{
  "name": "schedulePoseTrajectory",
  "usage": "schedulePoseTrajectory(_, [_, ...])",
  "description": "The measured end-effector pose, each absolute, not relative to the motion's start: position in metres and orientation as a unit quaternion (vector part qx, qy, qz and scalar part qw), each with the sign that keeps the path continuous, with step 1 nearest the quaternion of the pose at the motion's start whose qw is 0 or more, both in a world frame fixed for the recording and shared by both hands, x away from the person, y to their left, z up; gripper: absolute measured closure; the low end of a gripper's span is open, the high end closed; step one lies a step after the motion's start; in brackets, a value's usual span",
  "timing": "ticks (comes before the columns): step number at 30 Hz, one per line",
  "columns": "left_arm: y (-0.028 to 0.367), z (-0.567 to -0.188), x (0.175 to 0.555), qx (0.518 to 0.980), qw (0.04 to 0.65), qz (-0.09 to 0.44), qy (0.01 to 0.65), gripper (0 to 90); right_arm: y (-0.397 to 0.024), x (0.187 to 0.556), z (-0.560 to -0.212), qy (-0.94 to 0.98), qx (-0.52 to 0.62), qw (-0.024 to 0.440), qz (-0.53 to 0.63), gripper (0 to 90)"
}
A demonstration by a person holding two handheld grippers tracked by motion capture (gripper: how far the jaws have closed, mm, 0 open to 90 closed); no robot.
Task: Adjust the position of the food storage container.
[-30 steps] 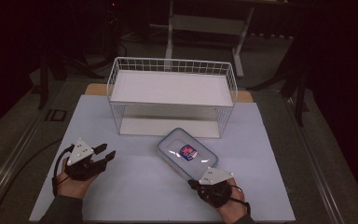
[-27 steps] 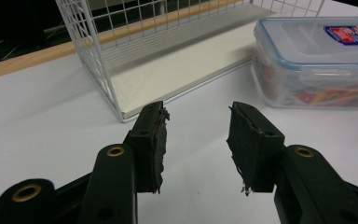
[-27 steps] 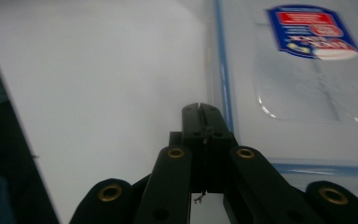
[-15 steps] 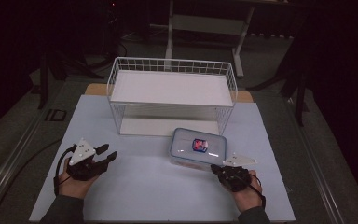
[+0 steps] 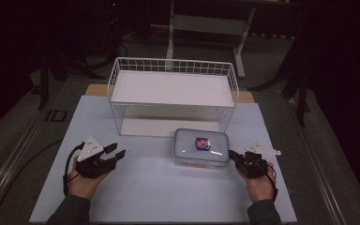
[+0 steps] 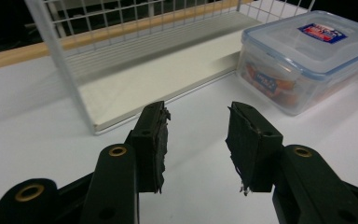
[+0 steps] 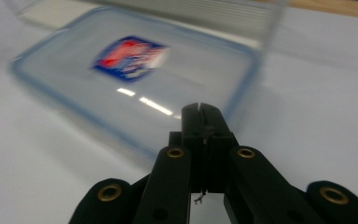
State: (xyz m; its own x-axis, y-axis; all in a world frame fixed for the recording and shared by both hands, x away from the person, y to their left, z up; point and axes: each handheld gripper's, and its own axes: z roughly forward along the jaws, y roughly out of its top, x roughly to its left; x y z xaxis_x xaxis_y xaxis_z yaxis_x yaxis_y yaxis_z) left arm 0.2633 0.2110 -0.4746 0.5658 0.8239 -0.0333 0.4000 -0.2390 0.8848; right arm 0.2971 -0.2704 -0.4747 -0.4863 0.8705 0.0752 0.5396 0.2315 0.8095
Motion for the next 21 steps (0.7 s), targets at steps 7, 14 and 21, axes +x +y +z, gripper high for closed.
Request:
schedulePoseTrajectory(7, [0.185,-0.472,0.277,0.743,0.479,0.234,0.406,61.6,-0.280,0.317,-0.482,0.746,0.493,0.196,0.404,89.6])
schedulePoseTrajectory(14, [0.155,-0.480,0.298,0.747,0.480,0.227,0.400,67.5,-0.281,0.323,-0.485,0.746,0.491,0.194,0.405,89.6])
schedulePoseTrajectory(21, [0.127,-0.491,0.319,0.752,0.476,0.212,0.404,73.0,-0.280,0.326,-0.488,0.749,0.494,0.190,0.399,89.7])
